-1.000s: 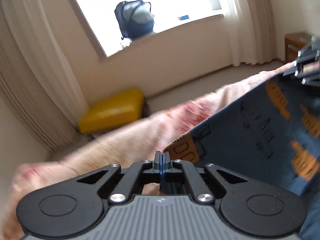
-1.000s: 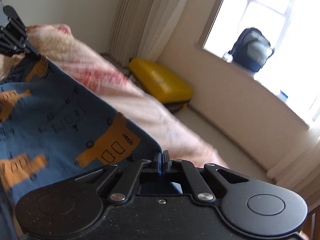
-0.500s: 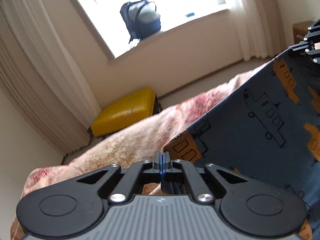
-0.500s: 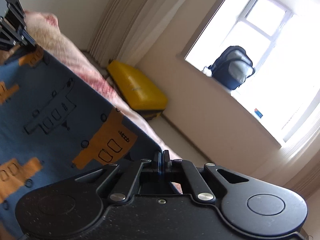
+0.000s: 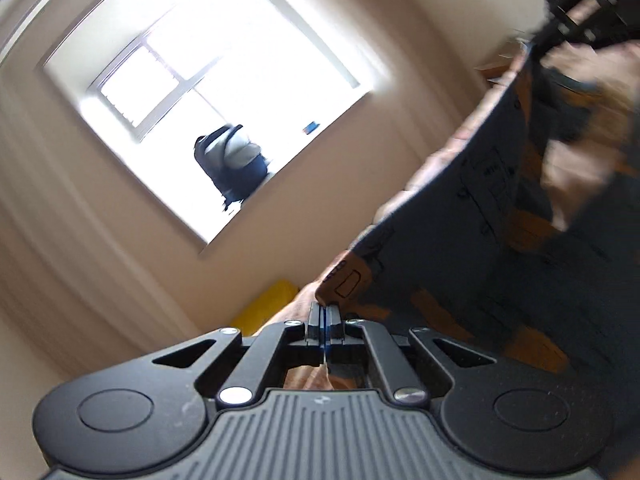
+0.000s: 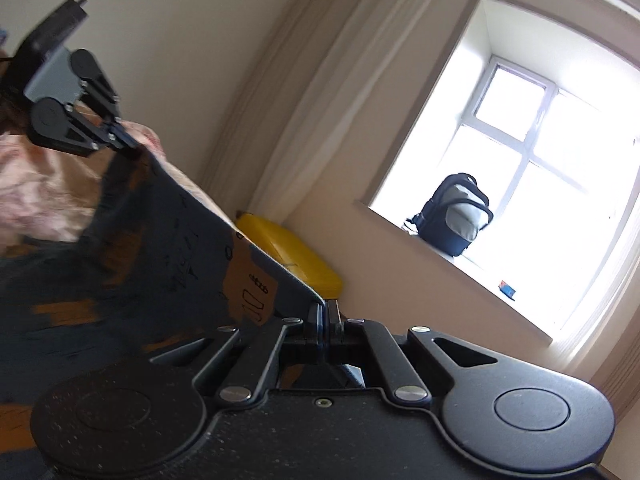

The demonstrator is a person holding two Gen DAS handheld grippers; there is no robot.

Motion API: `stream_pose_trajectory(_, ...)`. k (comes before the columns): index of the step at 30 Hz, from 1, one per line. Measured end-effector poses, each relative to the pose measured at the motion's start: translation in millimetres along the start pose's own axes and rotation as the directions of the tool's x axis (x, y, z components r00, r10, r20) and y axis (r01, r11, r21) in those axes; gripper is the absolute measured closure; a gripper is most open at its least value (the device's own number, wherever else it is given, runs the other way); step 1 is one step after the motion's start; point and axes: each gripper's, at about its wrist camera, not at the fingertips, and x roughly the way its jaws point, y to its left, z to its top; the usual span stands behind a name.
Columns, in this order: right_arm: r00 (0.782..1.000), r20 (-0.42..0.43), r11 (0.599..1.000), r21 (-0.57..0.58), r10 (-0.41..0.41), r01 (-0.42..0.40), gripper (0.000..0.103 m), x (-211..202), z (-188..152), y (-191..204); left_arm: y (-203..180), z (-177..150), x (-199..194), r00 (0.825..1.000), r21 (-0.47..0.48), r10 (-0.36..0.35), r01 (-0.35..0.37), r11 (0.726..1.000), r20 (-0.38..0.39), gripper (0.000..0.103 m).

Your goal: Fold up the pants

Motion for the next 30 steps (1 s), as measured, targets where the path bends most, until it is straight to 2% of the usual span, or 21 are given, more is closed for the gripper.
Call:
stream_pose_trajectory(5,0.997,-0.034,0.997,0.008,0.072,-0.071,0.103,-63.3,-16.5,32.5,-40.9,-22.9,-22.1,0.998,0.146,-0.062,0.064,0.987,-0.019,0.103)
stream_pose_trajectory(7,0.993,-0.063,0.994,-0.027,0.102,-0.104,0.103,-79.8,-26.6,52.9,-59.4,-33.6,-27.3,0.997,0.186,-0.070,0.074,0.980,-0.028,0.103)
stream_pose_trajectory(10,0.980,-0.119,0.986,-0.028,0.159,-0.163,0.103,-93.0,-42.9,79.6,-87.0,-50.2,-29.9,0.996,0.261,-0.076,0.088,0.961,-0.053,0.103)
stream_pose_trajectory(15,0.962,-0.174,0.972,-0.065,0.212,-0.226,0.103,-92.2,-67.0,118.8,-123.0,-79.2,-34.2,0.988,0.361,-0.113,0.145,0.921,-0.107,0.103)
stream_pose_trajectory(17,0.956,-0.186,0.966,-0.084,0.226,-0.245,0.103,-93.3,-73.0,128.9,-126.3,-84.8,-34.8,0.985,0.365,-0.124,0.161,0.917,-0.123,0.103)
stream_pose_trajectory(20,0.949,-0.201,0.962,-0.077,0.243,-0.263,0.103,-91.0,-76.8,132.4,-120.0,-83.3,-35.1,0.980,0.325,-0.149,0.183,0.928,-0.129,0.103)
stream_pose_trajectory(23,0.944,-0.205,0.960,-0.055,0.259,-0.275,0.103,-92.5,-75.1,125.5,-110.1,-79.4,-41.4,0.977,0.295,-0.170,0.201,0.934,-0.129,0.103)
stream_pose_trajectory(30,0.928,-0.205,0.946,-0.029,0.311,-0.323,0.103,-109.2,-70.4,106.5,-102.9,-82.3,-43.6,0.969,0.296,-0.198,0.235,0.926,-0.148,0.103)
